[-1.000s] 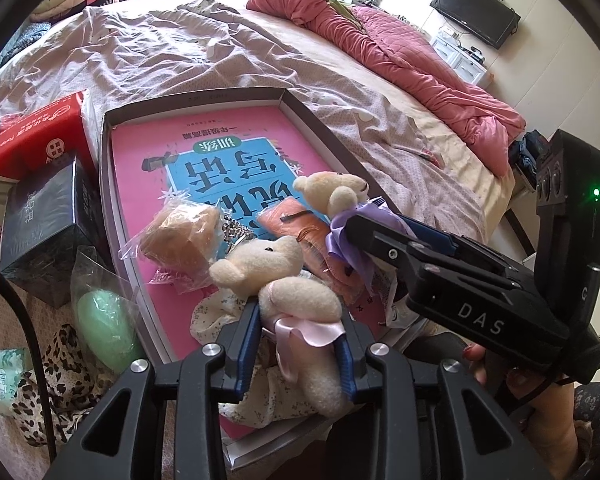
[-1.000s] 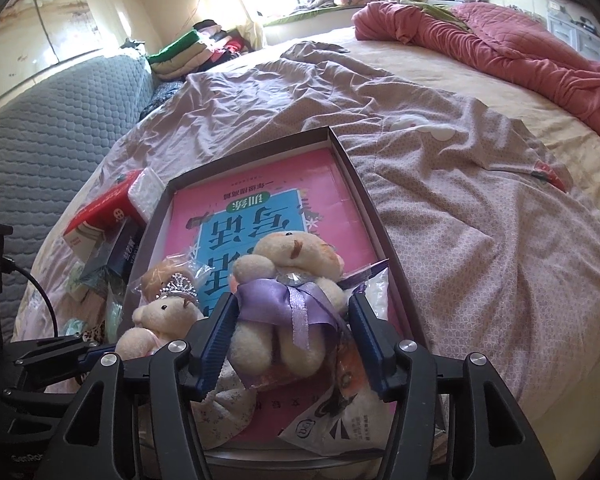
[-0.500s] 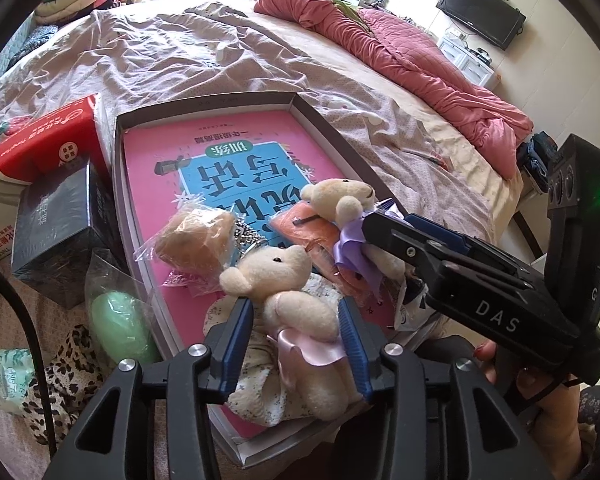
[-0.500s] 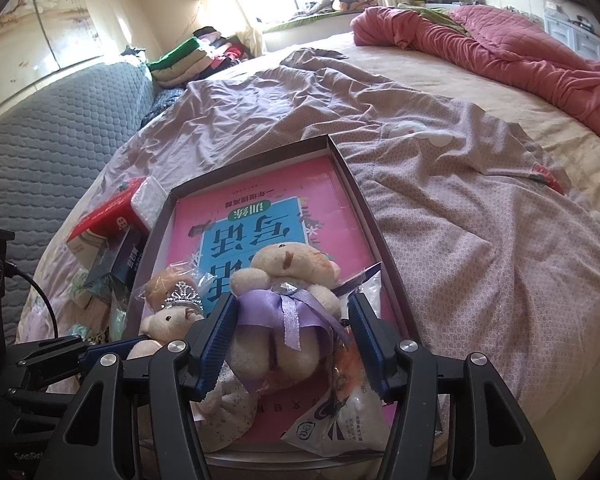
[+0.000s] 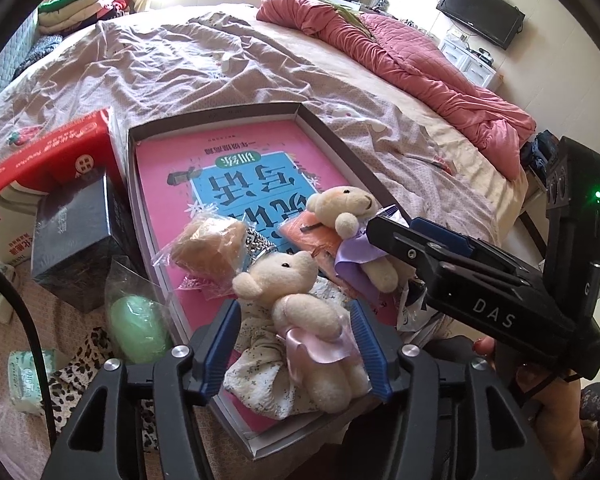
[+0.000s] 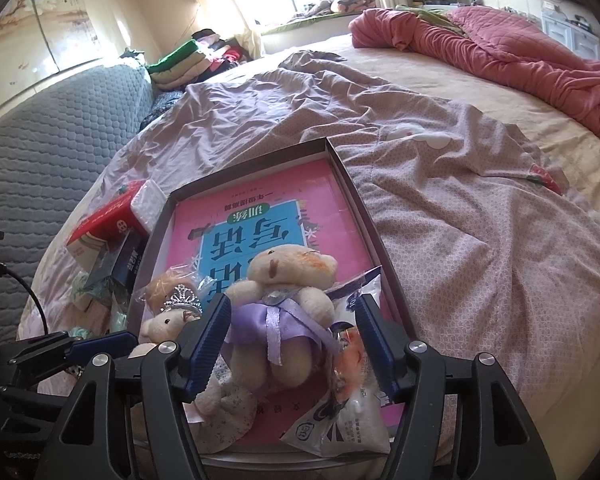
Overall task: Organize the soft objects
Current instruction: 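Open both tools to release the teddy bears onto the tray, then withdraw both open tools up from the tray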
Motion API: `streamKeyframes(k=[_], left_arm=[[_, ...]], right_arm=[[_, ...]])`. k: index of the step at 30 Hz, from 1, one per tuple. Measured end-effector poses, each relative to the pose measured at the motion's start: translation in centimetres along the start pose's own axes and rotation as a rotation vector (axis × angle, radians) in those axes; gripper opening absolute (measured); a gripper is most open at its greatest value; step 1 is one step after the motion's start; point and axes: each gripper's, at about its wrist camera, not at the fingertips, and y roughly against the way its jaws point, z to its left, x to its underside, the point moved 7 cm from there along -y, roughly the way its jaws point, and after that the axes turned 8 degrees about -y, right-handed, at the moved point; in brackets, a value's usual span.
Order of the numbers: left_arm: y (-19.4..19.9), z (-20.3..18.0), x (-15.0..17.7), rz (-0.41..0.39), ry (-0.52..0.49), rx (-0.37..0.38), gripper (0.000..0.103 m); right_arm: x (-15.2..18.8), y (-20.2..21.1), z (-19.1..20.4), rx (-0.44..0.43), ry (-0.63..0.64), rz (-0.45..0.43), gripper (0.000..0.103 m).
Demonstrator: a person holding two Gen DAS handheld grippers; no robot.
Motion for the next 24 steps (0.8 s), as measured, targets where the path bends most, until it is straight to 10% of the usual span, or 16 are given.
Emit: streamKeyframes(k=[24], left_arm=[[3.2, 0.7, 0.0, -0.041, -0.024, -0.107, 0.073]], right_arm=[[-0.9, 2.1, 1.0, 0.024, 0.032, -0.096, 0.075]])
